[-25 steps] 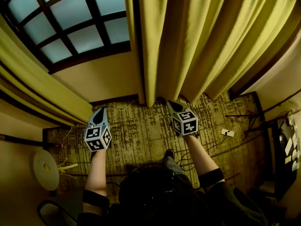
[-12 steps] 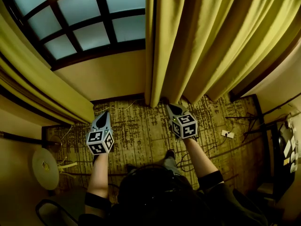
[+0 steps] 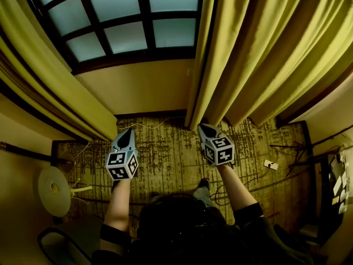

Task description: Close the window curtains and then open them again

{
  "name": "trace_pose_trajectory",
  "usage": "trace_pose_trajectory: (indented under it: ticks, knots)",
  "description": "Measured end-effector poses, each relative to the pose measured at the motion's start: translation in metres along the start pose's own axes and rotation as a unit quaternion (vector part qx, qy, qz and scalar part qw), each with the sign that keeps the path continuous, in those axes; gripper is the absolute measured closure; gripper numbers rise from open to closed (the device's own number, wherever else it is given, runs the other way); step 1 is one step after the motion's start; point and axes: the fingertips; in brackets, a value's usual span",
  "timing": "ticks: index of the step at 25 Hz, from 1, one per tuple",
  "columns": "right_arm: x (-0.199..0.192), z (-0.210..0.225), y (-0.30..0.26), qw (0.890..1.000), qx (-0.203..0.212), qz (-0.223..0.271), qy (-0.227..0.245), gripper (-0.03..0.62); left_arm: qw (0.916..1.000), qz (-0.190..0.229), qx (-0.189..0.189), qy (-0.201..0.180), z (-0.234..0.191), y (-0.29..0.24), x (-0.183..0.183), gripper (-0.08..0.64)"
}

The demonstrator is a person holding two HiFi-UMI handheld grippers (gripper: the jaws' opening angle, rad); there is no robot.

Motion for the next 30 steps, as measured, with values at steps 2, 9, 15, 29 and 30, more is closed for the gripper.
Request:
trace_pose_trajectory:
  ticks: [2,9,15,29,30]
  knots:
    - [0.004,-0.030,-0.005,1.000,0.010,0.004,0.005,0.591,1.0000,0.001,0.001,-0.002,-0.016,0.013,-0.001,0.557]
    - [0.026,-0.153,-0.021,0.998,0.049,0.028,0.013,0.591,0.9999,0.000,0.001,-0.011,-0.081,0.066,0.001,0.557]
    - [0.043,-0.242,-0.038,0.995,0.091,0.029,0.038,0.591,0.9999,0.009,0.011,-0.002,-0.127,0.100,0.006,0.557]
    - [0.101,-0.346,-0.119,0.973,0.200,0.039,0.103,0.591,0.9947,0.048,0.089,0.022,-0.231,0.106,0.048,0.557]
    - [0.108,-0.351,-0.125,0.971,0.209,0.043,0.107,0.591,0.9936,0.054,0.097,0.023,-0.240,0.105,0.055,0.557]
Point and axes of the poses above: the fingertips, and each gripper's own axes: y backward along the fingers, z to its right, x out of its top, and after that the axes turned 12 degrees about -x, right-handed
